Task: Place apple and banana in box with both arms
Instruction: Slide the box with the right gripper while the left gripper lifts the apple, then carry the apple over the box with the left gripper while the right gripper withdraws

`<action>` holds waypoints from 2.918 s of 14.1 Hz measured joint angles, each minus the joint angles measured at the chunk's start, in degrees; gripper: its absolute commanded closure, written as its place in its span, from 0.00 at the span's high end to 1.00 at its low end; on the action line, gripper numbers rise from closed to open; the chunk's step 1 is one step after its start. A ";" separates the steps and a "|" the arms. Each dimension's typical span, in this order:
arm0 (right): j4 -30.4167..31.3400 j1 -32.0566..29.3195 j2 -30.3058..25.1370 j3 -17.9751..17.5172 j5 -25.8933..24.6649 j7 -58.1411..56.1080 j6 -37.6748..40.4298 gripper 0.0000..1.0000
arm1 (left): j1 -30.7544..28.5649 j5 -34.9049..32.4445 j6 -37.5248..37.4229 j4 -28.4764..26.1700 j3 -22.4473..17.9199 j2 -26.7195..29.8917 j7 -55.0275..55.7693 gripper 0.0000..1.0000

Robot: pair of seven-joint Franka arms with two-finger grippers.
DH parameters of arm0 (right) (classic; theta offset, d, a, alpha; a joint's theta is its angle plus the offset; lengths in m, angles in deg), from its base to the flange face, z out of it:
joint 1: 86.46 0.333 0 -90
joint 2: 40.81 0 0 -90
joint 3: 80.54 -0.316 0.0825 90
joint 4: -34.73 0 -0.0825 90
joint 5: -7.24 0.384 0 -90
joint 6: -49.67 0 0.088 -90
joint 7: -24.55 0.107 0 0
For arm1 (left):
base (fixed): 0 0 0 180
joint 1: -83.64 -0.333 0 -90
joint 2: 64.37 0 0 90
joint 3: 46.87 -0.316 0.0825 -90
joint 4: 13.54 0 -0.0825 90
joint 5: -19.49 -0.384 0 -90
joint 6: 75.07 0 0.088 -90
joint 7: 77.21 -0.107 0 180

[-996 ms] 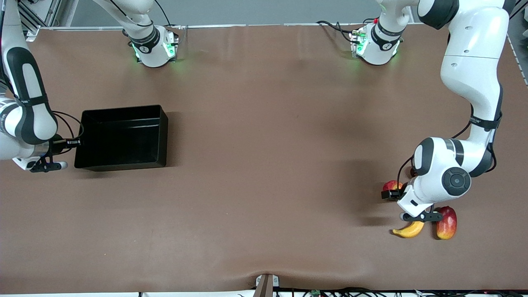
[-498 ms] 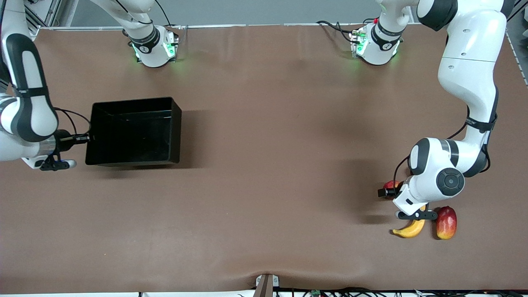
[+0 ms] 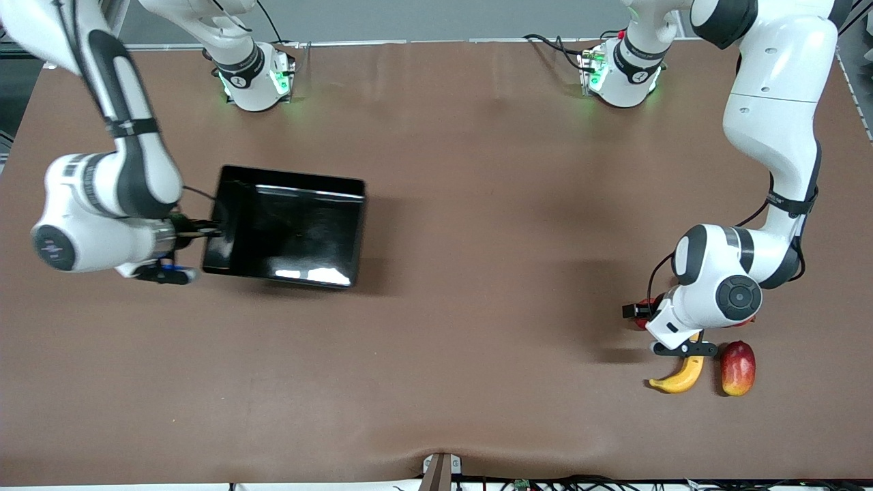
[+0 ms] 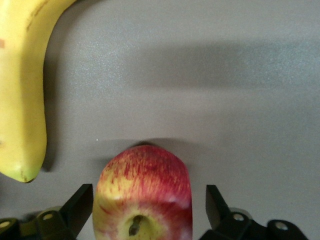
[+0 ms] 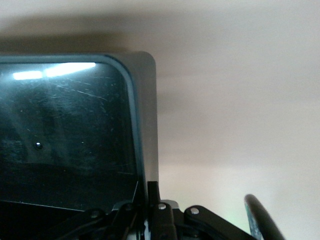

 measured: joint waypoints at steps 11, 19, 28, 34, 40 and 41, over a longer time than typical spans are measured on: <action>-1.45 20.67 1.79 -0.03 10.55 15.05 -13.86 0.00 | -0.40 -0.04 -0.84 -0.48 0.02 2.61 -1.65 0.00; -7.76 29.83 12.63 0.07 10.73 18.27 -24.72 0.00 | -0.12 -0.04 -5.27 -0.24 1.92 9.12 -1.65 0.00; -13.41 33.63 18.44 0.72 10.51 29.13 -27.80 1.00 | 0.29 -0.03 -11.73 2.14 10.68 12.80 4.75 0.00; -19.55 35.45 17.13 3.40 3.11 40.37 -12.51 1.00 | 6.59 -0.04 -11.89 2.19 13.80 12.39 17.99 0.00; -30.38 23.85 11.75 4.91 2.90 43.40 15.39 1.00 | 13.30 -0.31 -11.84 2.99 13.80 10.21 23.42 0.00; -30.61 22.03 10.79 4.94 2.61 42.83 16.79 1.00 | 14.38 -0.42 -11.94 2.92 13.80 10.12 23.65 0.00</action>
